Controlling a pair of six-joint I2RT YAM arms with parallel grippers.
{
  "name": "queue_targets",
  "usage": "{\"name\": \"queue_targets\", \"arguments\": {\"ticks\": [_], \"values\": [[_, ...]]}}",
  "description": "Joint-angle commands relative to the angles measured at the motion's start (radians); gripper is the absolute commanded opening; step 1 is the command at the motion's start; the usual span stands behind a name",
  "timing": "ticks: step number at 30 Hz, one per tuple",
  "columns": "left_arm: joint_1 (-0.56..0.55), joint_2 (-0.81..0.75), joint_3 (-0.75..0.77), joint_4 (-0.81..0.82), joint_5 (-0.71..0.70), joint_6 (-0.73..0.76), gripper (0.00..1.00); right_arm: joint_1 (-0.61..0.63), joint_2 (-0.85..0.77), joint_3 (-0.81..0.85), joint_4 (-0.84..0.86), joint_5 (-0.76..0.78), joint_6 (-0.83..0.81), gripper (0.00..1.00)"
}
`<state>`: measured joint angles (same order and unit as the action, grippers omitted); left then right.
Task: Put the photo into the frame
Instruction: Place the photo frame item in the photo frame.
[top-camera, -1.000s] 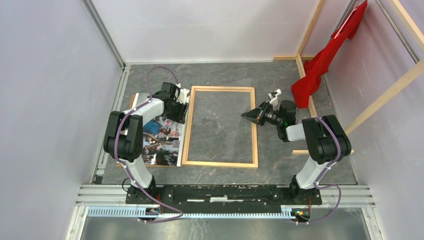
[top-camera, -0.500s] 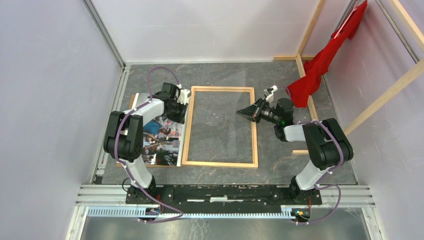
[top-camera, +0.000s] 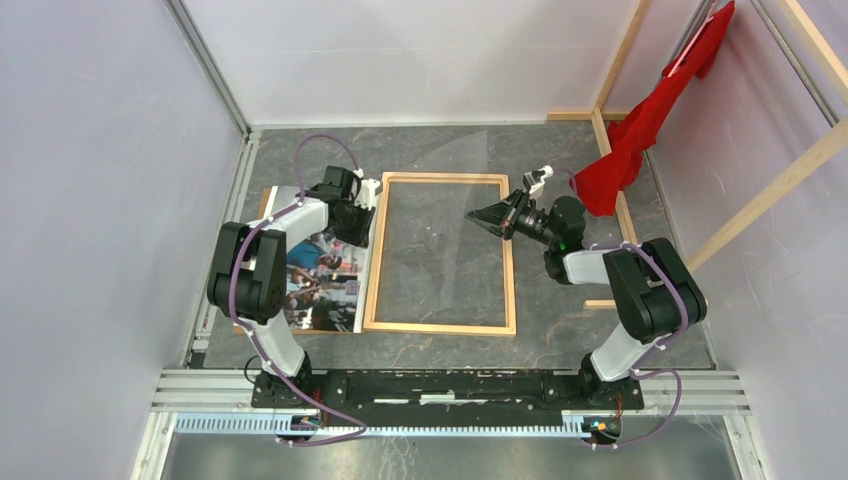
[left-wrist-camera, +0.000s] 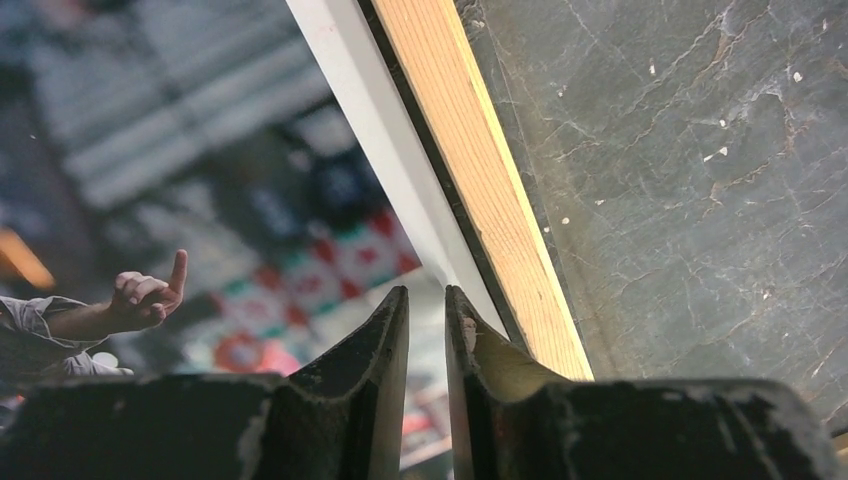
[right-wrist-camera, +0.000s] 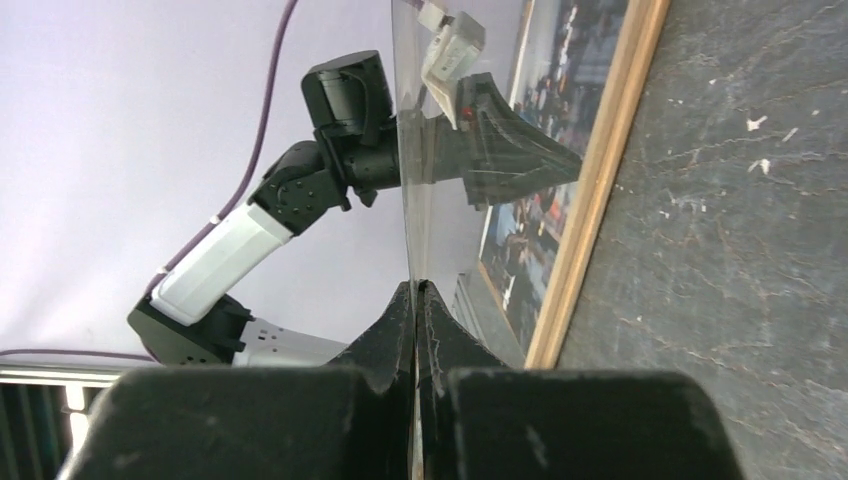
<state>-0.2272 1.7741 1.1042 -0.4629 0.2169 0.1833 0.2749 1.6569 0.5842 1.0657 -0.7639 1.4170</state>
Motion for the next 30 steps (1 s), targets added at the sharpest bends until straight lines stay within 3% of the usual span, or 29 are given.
{"name": "queue_targets", "arguments": {"ticks": [1, 17, 30], "values": [[-0.006, -0.011, -0.016, 0.033, 0.016, -0.017, 0.26, 0.020, -0.002, 0.016, 0.116, 0.027, 0.066, 0.00], [-0.006, -0.016, -0.024, 0.038, 0.007, -0.015, 0.23, 0.022, -0.039, -0.022, -0.014, 0.058, -0.028, 0.00], [-0.006, -0.019, -0.026, 0.038, 0.001, -0.016, 0.22, -0.045, -0.032, -0.053, -0.078, 0.067, -0.061, 0.00]]}}
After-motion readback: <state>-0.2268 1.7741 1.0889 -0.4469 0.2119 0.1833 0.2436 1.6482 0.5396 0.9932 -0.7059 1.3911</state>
